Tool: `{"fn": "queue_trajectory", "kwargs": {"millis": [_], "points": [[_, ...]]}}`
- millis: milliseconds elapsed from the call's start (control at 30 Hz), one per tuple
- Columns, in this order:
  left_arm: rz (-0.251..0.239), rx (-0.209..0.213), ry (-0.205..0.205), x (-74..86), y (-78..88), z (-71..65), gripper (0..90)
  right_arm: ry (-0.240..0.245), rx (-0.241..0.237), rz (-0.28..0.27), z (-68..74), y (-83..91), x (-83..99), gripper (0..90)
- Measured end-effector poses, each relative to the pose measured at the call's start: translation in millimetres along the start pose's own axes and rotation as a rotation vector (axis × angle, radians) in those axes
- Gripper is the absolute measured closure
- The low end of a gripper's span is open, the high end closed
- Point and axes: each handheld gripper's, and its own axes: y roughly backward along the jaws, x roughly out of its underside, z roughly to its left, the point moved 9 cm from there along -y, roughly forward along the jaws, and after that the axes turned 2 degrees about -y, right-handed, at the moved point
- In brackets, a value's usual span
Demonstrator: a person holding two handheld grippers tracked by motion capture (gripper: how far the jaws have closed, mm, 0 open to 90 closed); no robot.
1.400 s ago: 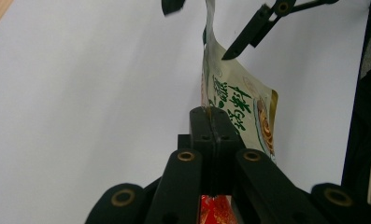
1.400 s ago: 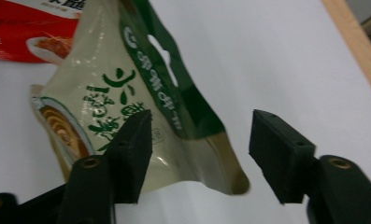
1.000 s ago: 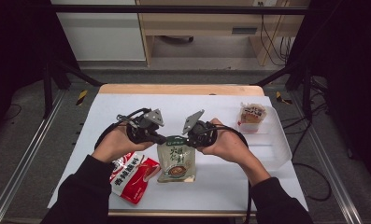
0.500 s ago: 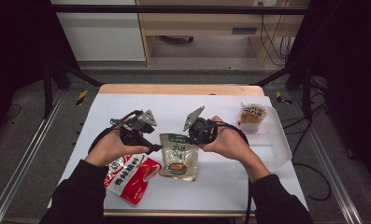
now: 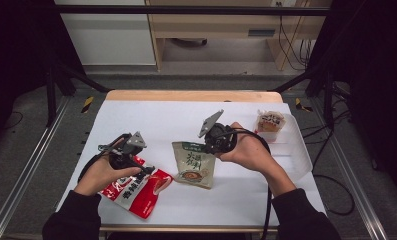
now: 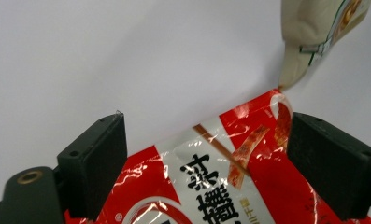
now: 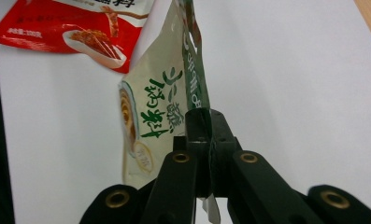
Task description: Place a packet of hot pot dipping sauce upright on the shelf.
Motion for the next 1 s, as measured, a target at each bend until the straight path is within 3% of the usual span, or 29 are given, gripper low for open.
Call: {"fn": "queue_trajectory", "kwargs": {"millis": [67,133,267,433,600,1000], "points": [[0.034,-0.013,-0.015,5.7,0.1,2.8,11.9,0.000,0.000,-0.003,1.3,4.2,-0.9,90.0],[0.029,-0.022,0.008,8.2,1.0,4.8,11.8,0.001,-0.003,-0.016,3.1,8.7,-2.9,90.0],[0.036,-0.035,0.015,15.1,5.9,5.0,11.0,0.013,0.015,-0.041,2.8,18.1,-7.5,90.0],[0.000,-0.059,0.059,22.1,18.5,8.0,10.7,0.011,0.050,-0.048,-6.7,31.9,-12.4,90.0],[0.011,-0.047,0.074,32.4,19.1,8.2,9.7,0.003,0.066,-0.053,-19.9,43.4,-13.9,90.0],[0.040,-0.046,0.086,42.9,16.6,12.7,9.5,0.004,0.106,-0.040,-36.9,61.3,-11.5,90.0]]}}
